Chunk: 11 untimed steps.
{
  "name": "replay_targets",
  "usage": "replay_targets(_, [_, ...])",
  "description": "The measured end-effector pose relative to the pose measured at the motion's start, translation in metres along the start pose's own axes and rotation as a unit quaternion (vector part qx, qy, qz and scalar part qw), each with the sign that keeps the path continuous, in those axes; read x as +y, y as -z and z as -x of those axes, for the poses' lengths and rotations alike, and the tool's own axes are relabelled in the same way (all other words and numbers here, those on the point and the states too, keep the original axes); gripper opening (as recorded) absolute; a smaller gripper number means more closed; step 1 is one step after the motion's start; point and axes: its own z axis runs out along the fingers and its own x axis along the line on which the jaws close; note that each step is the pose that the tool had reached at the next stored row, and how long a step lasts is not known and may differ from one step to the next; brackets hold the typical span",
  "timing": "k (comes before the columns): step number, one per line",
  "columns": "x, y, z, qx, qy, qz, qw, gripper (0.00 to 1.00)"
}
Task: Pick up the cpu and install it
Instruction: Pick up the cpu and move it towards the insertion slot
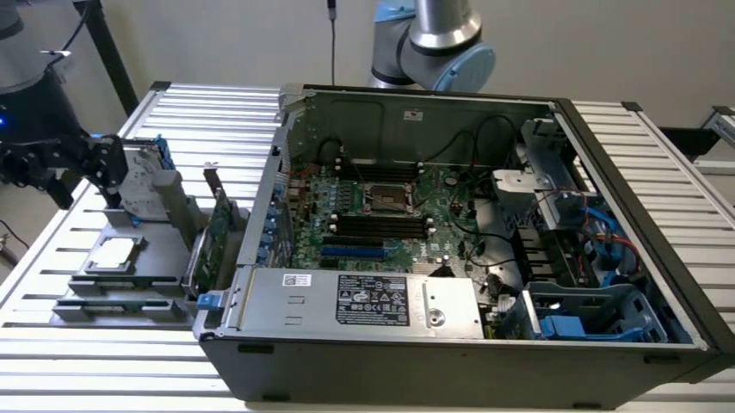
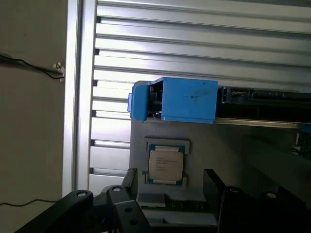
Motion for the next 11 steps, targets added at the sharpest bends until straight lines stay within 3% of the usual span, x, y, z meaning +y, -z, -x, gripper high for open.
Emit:
replay_targets(5, [0.0002, -0.0087, 0.0, 0.0017, 0.0, 0.0001, 1.0, 0.65])
replay_targets(11, [-0.0033, -0.0154, 0.002, 0.0126, 0.0, 0.001, 0.9999, 0.65])
